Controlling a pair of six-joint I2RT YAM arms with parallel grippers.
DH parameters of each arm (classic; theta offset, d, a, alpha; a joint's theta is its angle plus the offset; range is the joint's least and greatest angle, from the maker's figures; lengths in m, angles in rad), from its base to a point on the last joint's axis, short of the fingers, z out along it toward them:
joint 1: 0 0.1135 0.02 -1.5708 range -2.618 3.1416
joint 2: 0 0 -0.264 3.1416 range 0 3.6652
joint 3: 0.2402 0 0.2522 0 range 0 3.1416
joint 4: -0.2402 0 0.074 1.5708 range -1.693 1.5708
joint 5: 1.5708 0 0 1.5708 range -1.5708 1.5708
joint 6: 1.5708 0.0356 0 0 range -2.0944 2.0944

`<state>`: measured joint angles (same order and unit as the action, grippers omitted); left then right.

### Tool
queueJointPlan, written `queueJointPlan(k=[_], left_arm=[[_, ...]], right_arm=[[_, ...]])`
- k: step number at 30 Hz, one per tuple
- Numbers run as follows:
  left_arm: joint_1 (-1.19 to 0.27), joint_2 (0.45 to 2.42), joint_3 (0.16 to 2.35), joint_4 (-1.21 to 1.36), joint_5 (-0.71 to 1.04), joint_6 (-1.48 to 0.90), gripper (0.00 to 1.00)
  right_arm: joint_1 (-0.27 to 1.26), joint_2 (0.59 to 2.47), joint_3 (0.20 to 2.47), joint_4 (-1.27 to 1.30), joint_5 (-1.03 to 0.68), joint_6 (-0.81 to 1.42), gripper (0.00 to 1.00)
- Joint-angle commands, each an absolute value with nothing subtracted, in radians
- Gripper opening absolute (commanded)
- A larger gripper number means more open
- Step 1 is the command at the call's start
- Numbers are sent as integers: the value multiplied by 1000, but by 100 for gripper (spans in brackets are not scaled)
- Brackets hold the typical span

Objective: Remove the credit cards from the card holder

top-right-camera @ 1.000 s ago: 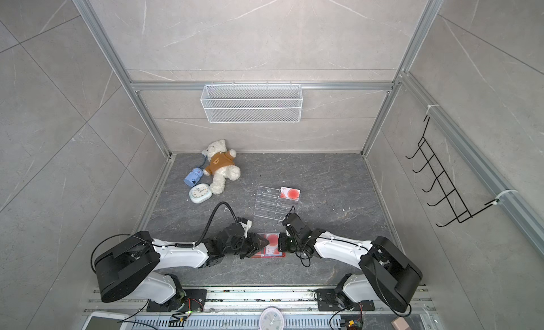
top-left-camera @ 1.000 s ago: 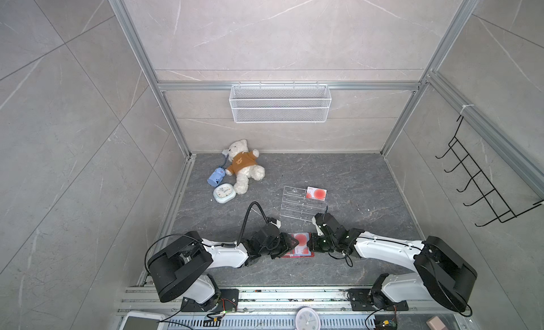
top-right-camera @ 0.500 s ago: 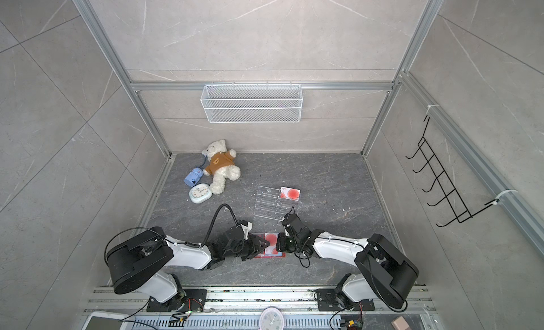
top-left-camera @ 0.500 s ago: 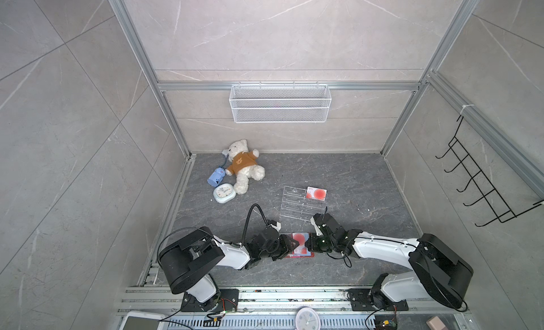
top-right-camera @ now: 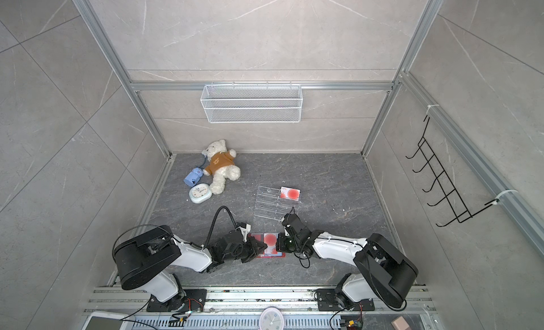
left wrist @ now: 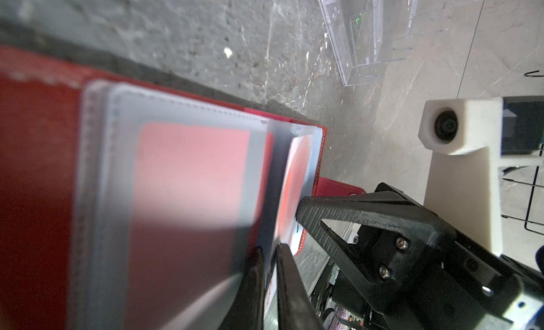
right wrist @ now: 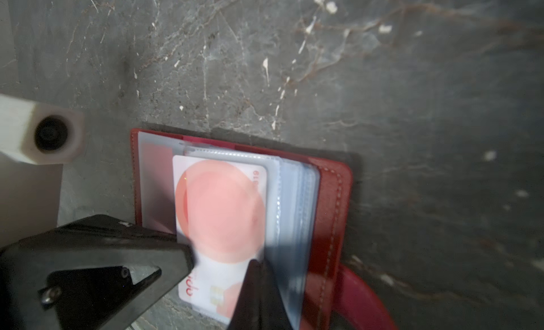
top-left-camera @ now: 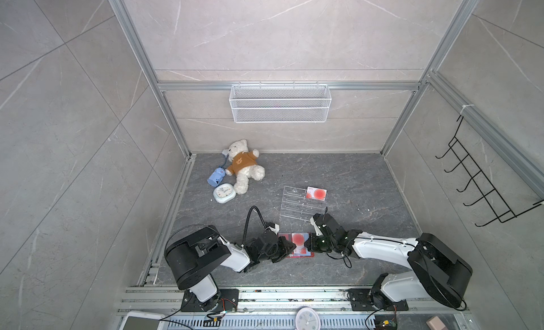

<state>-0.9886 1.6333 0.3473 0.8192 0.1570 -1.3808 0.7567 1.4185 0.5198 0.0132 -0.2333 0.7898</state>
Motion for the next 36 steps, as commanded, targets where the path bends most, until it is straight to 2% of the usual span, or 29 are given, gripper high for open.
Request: queueJointPlan(k=[1, 5, 19, 27, 29, 32, 36], left_arm=[[-996, 1655, 338, 889, 136, -1383, 7], [-997, 1646, 329, 889, 127, -1380, 0], [-996, 1466, 314, 673, 89, -1301, 0], [-996, 1453, 335, 635, 101, -1281, 0], [-995, 1465, 349, 630, 112, -1279, 14], [-995, 1484, 364, 633, 122, -1279, 25], [-994, 1498, 374, 638, 120, -1277, 28]], right_arm=[[753, 1447, 495, -20, -236, 796, 0], [753, 1440, 490, -19, -234, 798, 0], [753, 1422, 478, -68, -203, 811, 0], [754, 1410, 486, -76, -209, 799, 0], [754, 1416, 490, -82, -210, 795, 0], [753, 1428, 490, -72, -217, 798, 0], [754, 1437, 489, -57, -223, 801, 0]])
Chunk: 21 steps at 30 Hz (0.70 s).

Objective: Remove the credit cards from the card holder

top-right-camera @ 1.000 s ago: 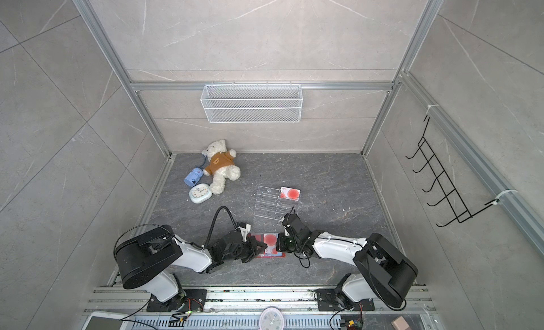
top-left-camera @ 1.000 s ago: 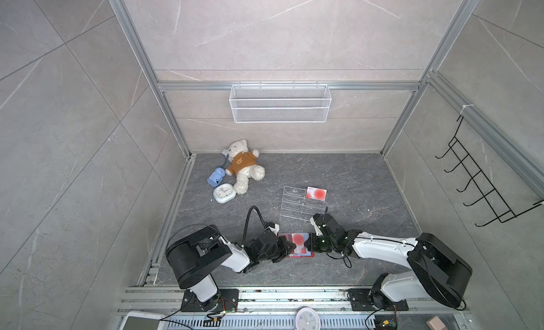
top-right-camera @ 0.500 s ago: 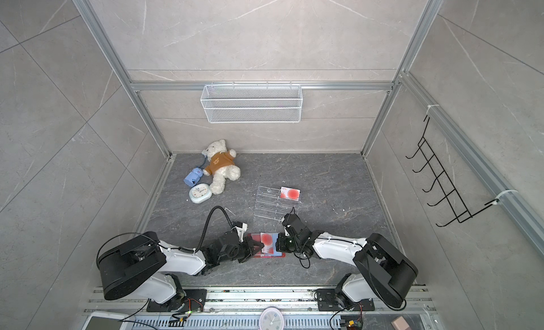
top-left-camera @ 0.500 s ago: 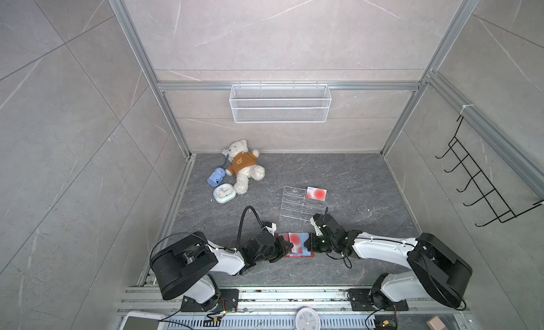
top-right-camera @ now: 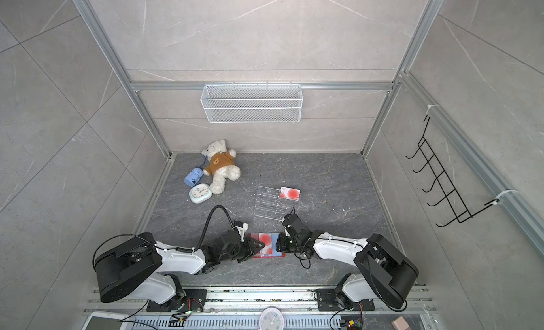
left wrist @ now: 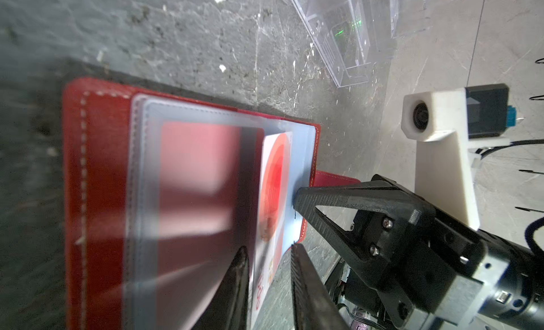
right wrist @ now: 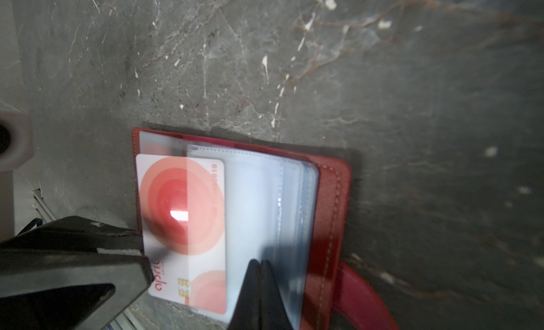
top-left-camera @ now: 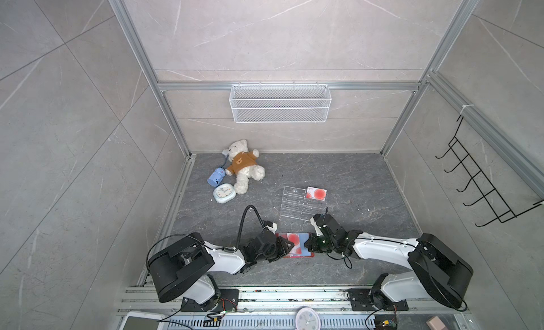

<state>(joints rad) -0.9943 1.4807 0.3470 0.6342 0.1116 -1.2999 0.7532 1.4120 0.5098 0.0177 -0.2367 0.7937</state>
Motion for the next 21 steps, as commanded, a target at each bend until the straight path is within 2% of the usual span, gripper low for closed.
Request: queueJointPlan(k=[1, 9, 17, 21], left_arm=[[-995, 1502, 374, 641, 120, -1277, 28], [-986, 1528, 375, 670, 129, -1272, 21], [-968, 1494, 387, 613, 146, -1223, 0], [-962, 1415, 407, 483, 137, -1167, 0]], right_arm=[[753, 1439, 489, -57, -224, 802, 0], [754, 1440, 491, -53, -227, 798, 0], [753, 1428, 490, -60, -225, 793, 0], [754, 1413, 488, -68, -222, 792, 0]])
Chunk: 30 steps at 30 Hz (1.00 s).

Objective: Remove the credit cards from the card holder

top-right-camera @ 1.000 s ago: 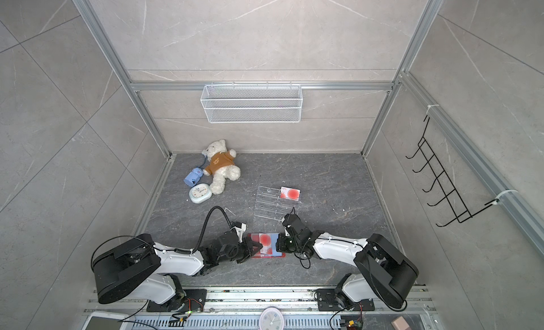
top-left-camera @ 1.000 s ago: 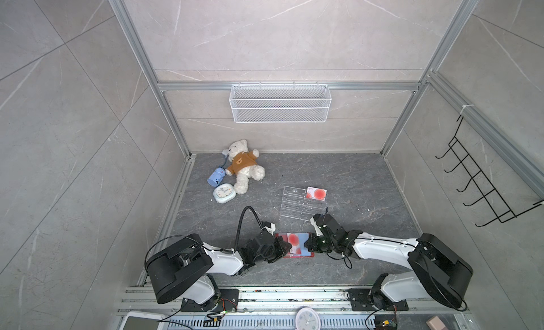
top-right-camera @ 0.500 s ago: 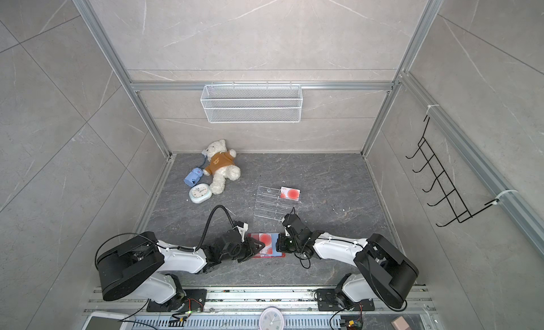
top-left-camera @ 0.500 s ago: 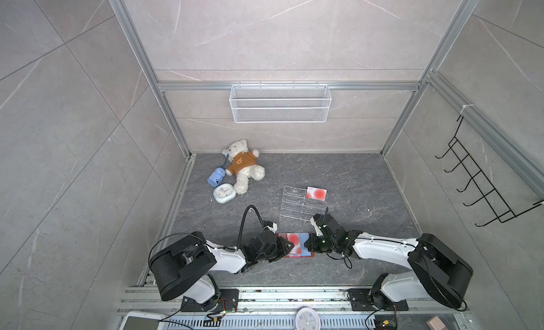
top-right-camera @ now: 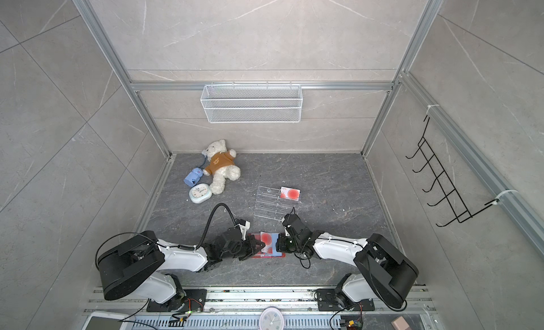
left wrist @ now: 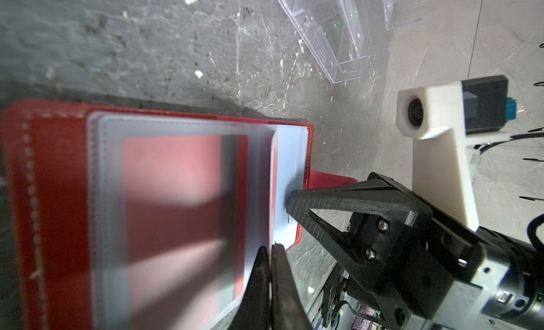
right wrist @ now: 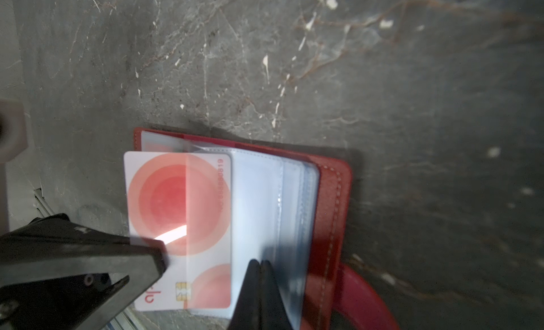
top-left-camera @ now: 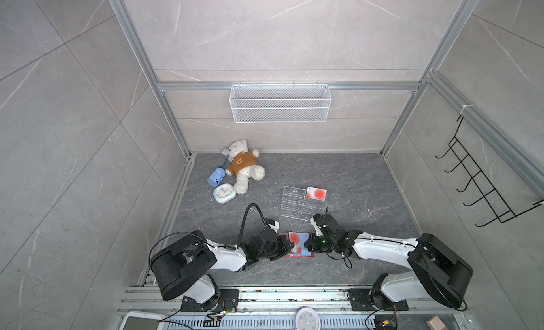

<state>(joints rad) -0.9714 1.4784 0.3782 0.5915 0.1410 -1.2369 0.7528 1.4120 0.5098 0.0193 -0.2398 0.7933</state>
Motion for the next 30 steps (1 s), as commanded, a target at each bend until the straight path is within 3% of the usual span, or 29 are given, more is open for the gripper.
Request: queueJointPlan(k=[1, 7, 14, 23, 30], left_arm=[[-961, 1392, 419, 433, 131, -1150, 0], [-958, 1280, 500, 185, 112, -994, 0], [-958, 1211, 614, -14, 88, -775, 0], [-957, 1203, 692, -121, 89, -641, 0], [-959, 1197, 716, -137, 125, -583, 0]], right_arm=[[754, 1411, 488, -69, -219, 791, 0], [753, 1376, 486, -65, -213, 789, 0], [753, 1284, 512, -102, -204, 738, 25], [753, 1209, 595, -187, -175, 660, 71], [752, 1175, 642, -256, -156, 610, 87]])
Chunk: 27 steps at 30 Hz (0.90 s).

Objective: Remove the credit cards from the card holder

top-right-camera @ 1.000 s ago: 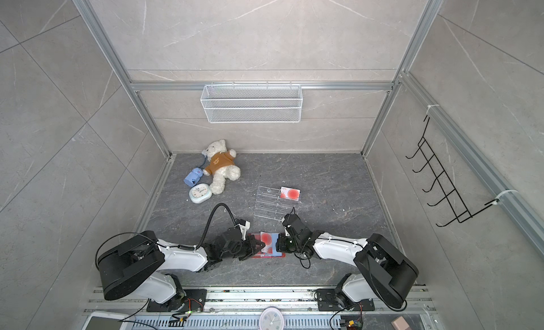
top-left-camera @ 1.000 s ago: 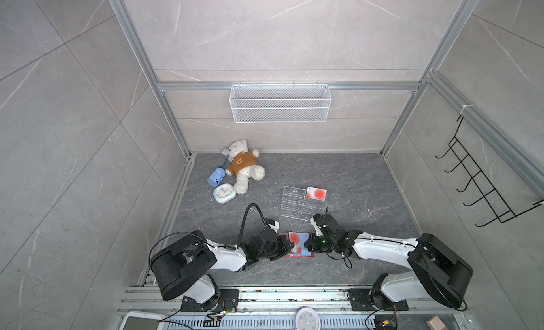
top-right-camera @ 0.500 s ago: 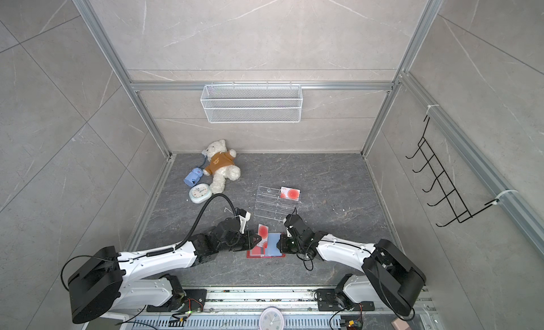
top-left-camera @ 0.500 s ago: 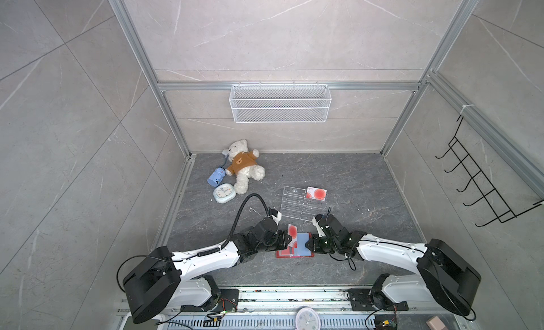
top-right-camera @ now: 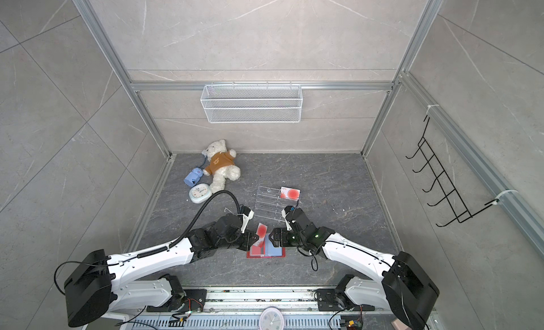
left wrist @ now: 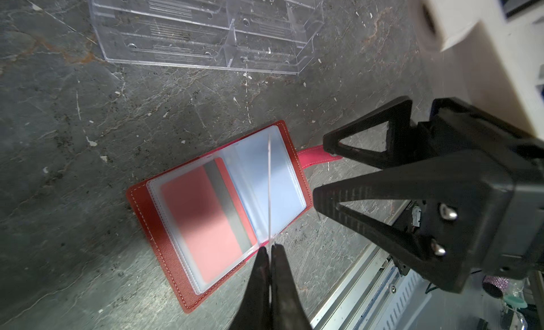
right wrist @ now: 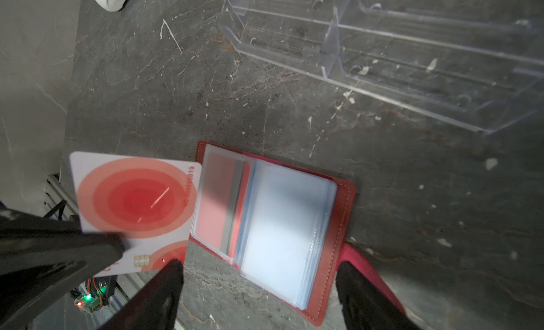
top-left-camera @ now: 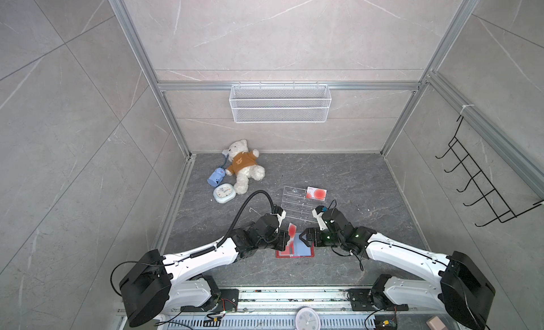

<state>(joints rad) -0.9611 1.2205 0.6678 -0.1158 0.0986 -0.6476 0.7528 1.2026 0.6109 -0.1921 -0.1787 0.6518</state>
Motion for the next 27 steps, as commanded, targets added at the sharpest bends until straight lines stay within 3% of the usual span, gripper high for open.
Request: queueJointPlan(k=[1, 9, 27], left_arm=[[-958, 1197, 722, -143, 130, -571, 0], [-959, 1168, 754, -186, 142, -448, 0], [-983, 1148, 874, -363, 257, 7, 1]], right_arm=[[753, 1168, 646, -267, -153, 604, 89], [738, 1078, 675, -385, -107, 513, 99], [725, 891, 747, -525, -152, 293, 100]])
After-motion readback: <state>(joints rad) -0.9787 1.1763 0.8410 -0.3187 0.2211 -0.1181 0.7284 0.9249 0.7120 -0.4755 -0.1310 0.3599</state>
